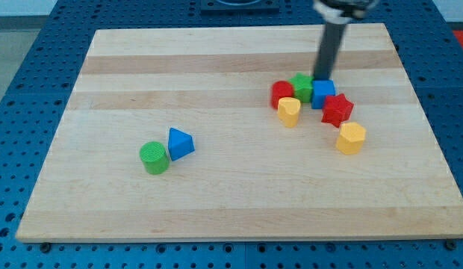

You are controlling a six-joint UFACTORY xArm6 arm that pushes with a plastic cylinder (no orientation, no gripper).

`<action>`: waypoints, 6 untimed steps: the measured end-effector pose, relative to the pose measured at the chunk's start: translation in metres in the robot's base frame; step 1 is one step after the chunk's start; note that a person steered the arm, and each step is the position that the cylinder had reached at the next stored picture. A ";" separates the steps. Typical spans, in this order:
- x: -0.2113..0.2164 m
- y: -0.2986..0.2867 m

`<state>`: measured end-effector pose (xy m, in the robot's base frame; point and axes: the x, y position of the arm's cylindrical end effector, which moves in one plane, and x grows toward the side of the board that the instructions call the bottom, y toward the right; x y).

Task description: Move your arm to the center right side of the board

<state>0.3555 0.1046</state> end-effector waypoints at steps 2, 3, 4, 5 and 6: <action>-0.004 -0.057; -0.024 0.004; -0.036 0.091; -0.020 0.158; 0.001 0.166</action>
